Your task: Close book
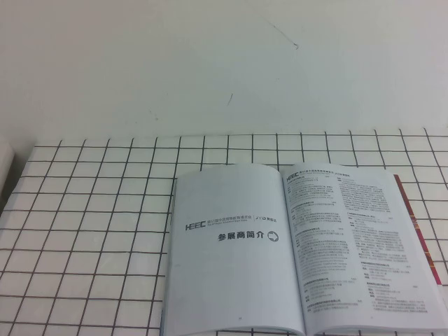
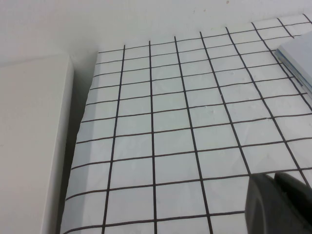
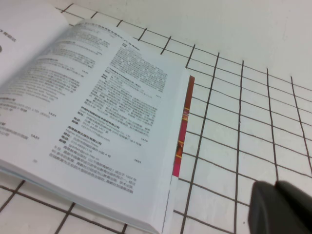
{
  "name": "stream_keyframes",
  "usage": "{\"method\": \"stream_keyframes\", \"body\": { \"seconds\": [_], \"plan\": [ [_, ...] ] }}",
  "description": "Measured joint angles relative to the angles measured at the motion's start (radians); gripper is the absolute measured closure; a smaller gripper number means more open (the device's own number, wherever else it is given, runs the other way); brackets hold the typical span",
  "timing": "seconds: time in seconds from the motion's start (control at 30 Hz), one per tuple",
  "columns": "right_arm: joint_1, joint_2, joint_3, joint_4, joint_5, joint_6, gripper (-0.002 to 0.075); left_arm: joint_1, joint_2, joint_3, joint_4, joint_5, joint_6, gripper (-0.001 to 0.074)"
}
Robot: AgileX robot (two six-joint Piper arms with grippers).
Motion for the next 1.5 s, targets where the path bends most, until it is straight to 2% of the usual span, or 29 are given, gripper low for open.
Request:
{"method": "stream_keyframes", "body": {
  "seconds": [1.33, 1.5],
  "plan": [
    [0.000, 0.000, 0.000, 0.006, -0.002, -0.002, 0.0729, 0.000, 0.000, 0.000, -0.001, 0.000, -0.005, 0.0738],
    [0.000, 0.000, 0.006, 0.049, -0.044, -0.002, 0.0729, 0.000, 0.000, 0.002, -0.001, -0.033, -0.005, 0.0738]
  ]
}}
